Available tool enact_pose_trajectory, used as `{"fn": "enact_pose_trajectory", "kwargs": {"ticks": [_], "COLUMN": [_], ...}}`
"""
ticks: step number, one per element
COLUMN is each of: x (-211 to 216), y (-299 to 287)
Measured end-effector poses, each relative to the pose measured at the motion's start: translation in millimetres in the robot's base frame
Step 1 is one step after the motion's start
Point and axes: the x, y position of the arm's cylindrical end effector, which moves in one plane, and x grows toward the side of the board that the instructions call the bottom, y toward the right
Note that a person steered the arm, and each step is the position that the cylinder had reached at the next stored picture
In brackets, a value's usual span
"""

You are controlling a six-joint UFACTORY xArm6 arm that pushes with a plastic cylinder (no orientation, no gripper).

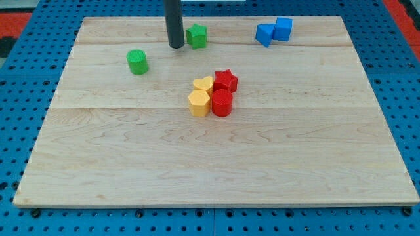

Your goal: Put the green star on the left side of triangle

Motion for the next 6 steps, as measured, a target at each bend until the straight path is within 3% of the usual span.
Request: {"fn": "enact_pose_trajectory", "kwargs": {"ticks": [1,2,3,4,5,6], "x": [-6,-33,-34,-23,1,-1], "y": [-9,58,156,93,4,-100]}}
